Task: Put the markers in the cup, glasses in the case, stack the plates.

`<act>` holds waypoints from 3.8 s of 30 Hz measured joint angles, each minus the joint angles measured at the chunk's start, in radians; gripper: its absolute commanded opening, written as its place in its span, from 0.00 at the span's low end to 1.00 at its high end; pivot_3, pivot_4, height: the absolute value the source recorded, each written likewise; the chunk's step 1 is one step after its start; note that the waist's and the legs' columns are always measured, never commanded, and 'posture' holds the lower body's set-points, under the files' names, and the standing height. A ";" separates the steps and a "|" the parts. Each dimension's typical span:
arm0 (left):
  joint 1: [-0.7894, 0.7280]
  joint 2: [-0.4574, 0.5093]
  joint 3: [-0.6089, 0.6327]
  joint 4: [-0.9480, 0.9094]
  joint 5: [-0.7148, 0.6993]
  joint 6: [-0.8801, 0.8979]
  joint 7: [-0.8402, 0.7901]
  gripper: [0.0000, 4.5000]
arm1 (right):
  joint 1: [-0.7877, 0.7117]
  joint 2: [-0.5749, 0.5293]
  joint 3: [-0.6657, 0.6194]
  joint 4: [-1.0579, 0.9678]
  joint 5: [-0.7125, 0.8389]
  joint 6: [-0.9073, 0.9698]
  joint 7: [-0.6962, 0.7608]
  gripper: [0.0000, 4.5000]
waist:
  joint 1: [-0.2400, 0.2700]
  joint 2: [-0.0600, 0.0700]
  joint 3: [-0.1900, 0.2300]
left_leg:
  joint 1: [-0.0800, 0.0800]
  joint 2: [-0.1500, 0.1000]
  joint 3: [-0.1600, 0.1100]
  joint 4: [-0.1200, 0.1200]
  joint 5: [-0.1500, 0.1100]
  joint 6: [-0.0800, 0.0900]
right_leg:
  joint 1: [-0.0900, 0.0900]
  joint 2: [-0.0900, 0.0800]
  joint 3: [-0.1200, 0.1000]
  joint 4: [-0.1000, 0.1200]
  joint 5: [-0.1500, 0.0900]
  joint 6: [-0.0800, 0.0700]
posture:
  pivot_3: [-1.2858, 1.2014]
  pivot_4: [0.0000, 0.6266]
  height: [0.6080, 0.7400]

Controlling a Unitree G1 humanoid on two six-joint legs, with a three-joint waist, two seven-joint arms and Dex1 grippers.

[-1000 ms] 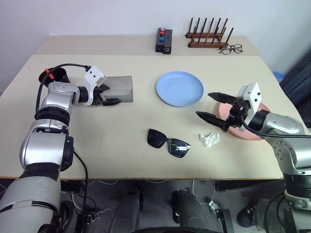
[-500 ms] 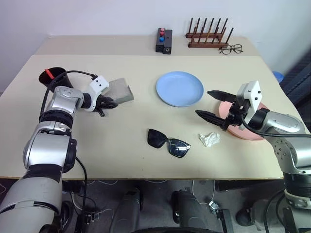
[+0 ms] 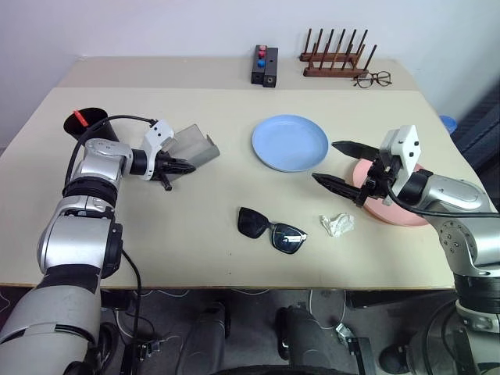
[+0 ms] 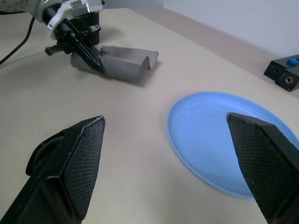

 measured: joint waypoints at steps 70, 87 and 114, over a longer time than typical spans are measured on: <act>0.125 -0.115 -0.427 -0.794 -0.258 0.286 -0.268 0.99 | 0.307 -0.198 -0.241 -0.129 0.119 0.046 0.193 0.94 | 0.014 0.002 0.001 | -0.002 0.000 0.003 0.006 -0.002 0.003 | 0.002 -0.004 -0.001 -0.001 -0.005 -0.004 | 0.52 0.24 1.00; 0.116 -0.305 -0.512 -0.556 -0.027 -0.086 -0.256 0.69 | 0.345 -0.156 -0.260 -0.178 0.146 0.062 0.094 0.94 | 0.025 0.002 0.001 | -0.004 -0.001 0.003 0.011 -0.004 0.006 | 0.003 -0.005 -0.001 -0.001 -0.005 -0.004 | 0.52 0.24 1.00; -0.089 -0.138 -0.487 -0.698 -0.434 0.512 -0.275 0.00 | 0.281 -0.135 -0.204 -0.151 0.108 0.003 0.073 0.94 | 0.018 0.009 -0.002 | -0.007 0.000 0.003 0.013 -0.007 0.011 | 0.011 -0.005 -0.004 -0.015 0.000 0.006 | 0.52 0.24 1.00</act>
